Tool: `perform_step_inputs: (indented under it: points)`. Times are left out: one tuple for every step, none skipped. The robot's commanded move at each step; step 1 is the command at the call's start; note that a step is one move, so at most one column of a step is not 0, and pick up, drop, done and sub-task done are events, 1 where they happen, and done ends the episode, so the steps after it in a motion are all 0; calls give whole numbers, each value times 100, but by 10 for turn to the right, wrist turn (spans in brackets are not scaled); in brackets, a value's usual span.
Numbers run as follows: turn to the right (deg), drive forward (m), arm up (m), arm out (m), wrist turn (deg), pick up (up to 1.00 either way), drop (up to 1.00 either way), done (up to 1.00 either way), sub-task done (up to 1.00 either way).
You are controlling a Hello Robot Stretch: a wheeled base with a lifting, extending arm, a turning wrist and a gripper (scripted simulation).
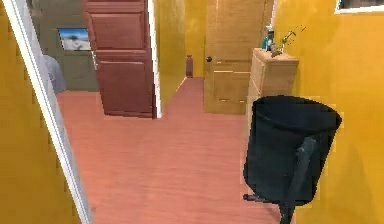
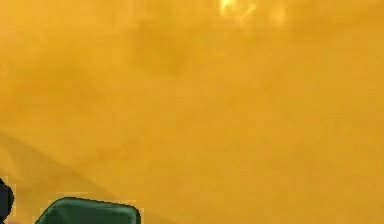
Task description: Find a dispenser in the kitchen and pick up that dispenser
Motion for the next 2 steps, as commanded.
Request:
perform_step_inputs:
  points:
    - [0,100,0,0,0,0,0,0,0]
    - [-30,0,0,0,0,0,0,0,0]
